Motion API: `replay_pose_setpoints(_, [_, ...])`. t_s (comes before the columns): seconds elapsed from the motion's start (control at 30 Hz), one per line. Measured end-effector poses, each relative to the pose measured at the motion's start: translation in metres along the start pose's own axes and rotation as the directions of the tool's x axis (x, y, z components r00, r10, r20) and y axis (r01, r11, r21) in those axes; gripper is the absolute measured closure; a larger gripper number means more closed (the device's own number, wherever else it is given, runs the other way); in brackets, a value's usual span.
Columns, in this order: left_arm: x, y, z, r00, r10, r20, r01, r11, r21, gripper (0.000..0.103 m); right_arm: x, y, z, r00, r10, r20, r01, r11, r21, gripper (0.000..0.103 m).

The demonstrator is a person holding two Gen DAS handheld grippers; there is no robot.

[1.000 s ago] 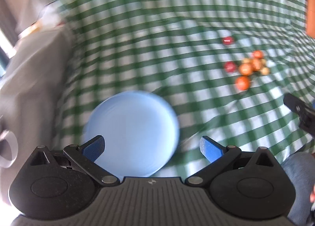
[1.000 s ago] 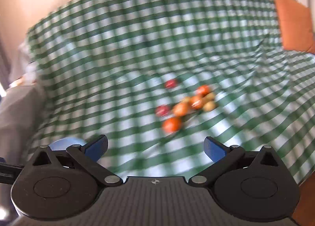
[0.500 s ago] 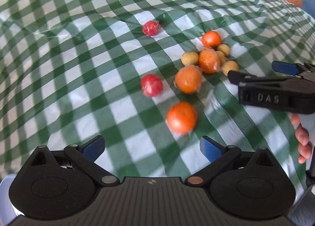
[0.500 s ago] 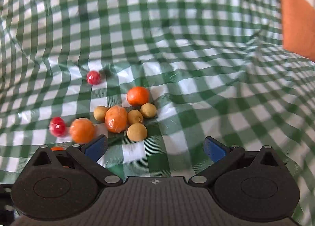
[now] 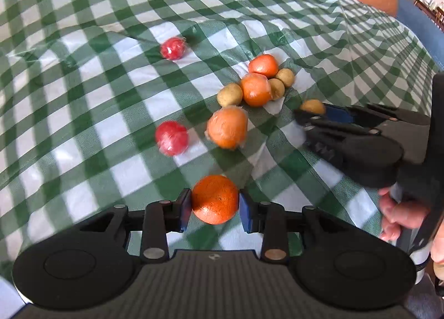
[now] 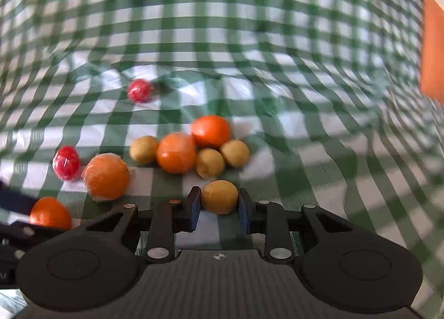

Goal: Organize fruits
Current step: 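Grasp an orange with the left tool while the right tool grasps a small yellow fruit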

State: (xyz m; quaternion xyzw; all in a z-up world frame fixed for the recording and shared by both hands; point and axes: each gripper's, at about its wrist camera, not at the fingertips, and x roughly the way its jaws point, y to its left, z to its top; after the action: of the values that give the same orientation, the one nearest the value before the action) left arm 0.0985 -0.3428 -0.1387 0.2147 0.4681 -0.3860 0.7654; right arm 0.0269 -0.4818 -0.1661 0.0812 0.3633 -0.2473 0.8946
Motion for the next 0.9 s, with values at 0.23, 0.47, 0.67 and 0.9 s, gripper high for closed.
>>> replay_pose_setpoints(0.23, [-0.099, 0.026, -0.05, 0.998, 0.049, 0.034, -0.047, 0.996, -0.071, 0.064, -0.082, -0.014, -0.007, 0.997, -0.062, 0.049, 0.054, 0.987, 0.15, 0.073])
replay_pose_setpoints(0.47, [-0.208, 0.062, -0.122, 0.989, 0.143, 0.041, -0.135, 0.978, -0.16, 0.064, -0.202, 0.039, -0.022, 0.985, 0.109, 0.131, -0.122, 0.988, 0.097, 0.073])
replay_pose_setpoints(0.67, [-0.275, 0.094, -0.19, 0.972, 0.232, 0.025, -0.218, 0.939, -0.265, 0.064, -0.27, 0.12, -0.039, 0.941, 0.329, 0.082, -0.331, 0.944, 0.006, 0.073])
replay_pose_setpoints(0.9, [-0.32, 0.12, -0.255, 0.956, 0.29, 0.036, -0.257, 0.893, -0.369, 0.064, -0.325, 0.199, -0.067, 0.892, 0.451, 0.021, -0.444, 0.885, -0.138, 0.073])
